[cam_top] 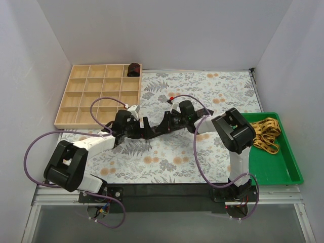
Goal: Roll the ties
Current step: Roll the tie
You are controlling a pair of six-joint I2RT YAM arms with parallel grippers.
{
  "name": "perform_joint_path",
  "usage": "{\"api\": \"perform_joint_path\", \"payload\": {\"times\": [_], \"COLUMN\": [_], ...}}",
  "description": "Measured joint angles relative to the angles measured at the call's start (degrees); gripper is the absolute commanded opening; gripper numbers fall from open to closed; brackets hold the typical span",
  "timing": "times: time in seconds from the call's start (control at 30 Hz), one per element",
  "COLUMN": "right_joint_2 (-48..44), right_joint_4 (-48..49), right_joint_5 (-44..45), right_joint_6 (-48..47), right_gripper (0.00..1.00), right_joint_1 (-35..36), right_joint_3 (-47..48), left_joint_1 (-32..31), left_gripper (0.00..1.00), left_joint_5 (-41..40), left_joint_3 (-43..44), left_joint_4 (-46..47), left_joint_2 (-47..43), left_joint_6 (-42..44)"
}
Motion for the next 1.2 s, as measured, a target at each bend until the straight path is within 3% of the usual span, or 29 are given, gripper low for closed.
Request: {"api": "perform_joint_path", "payload": {"times": [0.33, 0.7, 1.2], "right_joint_2": [3.50, 5.86, 7.30], "right_joint_4": [5.57, 8.04, 8.83], "right_joint_5": [-3.89, -6.45, -7.91], "right_joint_6": [4.07, 6.23, 7.78], "right_gripper": [0.15, 0.16, 0.16], "right_joint_1": [-0.15, -0.50, -1.42], "right_joint_3": [0.35, 1.38, 2.49], "left_joint_1": [0.79, 1.95, 2.75], "left_gripper": [0.72, 0.59, 0.49], "left_joint_5": [0.07, 2.58, 5.62], "left_joint_3": [-3.15, -9.99, -11.06], "left_joint_4": [5.25, 20.04, 29.44], "left_joint_2": [2.45, 3.96, 9.20], "left_joint_6": [-5.79, -16.72, -20.96]}}
